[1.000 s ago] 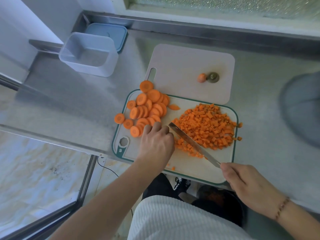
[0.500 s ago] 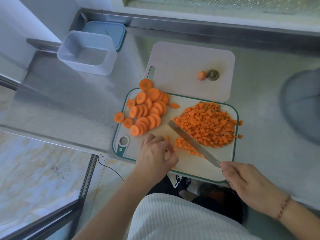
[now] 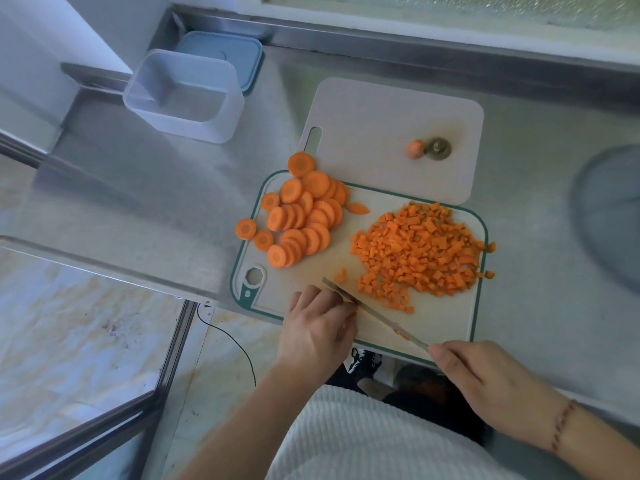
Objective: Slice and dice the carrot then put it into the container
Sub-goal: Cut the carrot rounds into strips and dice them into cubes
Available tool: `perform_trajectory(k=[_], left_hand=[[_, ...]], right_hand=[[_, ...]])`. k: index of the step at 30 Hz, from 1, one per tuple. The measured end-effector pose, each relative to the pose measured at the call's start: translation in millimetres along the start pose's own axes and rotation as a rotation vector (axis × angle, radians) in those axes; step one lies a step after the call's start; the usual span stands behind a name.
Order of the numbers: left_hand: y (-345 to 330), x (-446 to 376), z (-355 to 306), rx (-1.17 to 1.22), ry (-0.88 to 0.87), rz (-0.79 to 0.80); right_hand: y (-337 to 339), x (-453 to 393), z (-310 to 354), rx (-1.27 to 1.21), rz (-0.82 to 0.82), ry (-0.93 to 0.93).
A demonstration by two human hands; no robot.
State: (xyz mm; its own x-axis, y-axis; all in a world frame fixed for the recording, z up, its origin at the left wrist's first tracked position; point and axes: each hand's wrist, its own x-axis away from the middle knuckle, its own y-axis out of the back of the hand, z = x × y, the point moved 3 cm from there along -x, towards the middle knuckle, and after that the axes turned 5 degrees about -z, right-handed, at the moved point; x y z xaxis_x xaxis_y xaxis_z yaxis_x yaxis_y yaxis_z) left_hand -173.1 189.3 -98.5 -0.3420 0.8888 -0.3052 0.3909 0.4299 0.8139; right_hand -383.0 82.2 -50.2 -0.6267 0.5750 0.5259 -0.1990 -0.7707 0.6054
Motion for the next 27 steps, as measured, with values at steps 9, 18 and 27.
perform_trajectory(k=[9, 18, 27], left_hand=[[16.5, 8.5, 9.0, 0.165, 0.089, -0.172], [38.5, 5.6, 42.7, 0.372, 0.547, -0.381], [28.8, 12.3, 41.3, 0.362, 0.551, -0.359]], right_hand=[[4.0, -3.5, 3.8, -0.036, -0.018, 0.003], [0.0, -11.1, 16.5, -0.025, 0.173, 0.048], [2.7, -21.8, 17.9, 0.013, 0.250, 0.052]])
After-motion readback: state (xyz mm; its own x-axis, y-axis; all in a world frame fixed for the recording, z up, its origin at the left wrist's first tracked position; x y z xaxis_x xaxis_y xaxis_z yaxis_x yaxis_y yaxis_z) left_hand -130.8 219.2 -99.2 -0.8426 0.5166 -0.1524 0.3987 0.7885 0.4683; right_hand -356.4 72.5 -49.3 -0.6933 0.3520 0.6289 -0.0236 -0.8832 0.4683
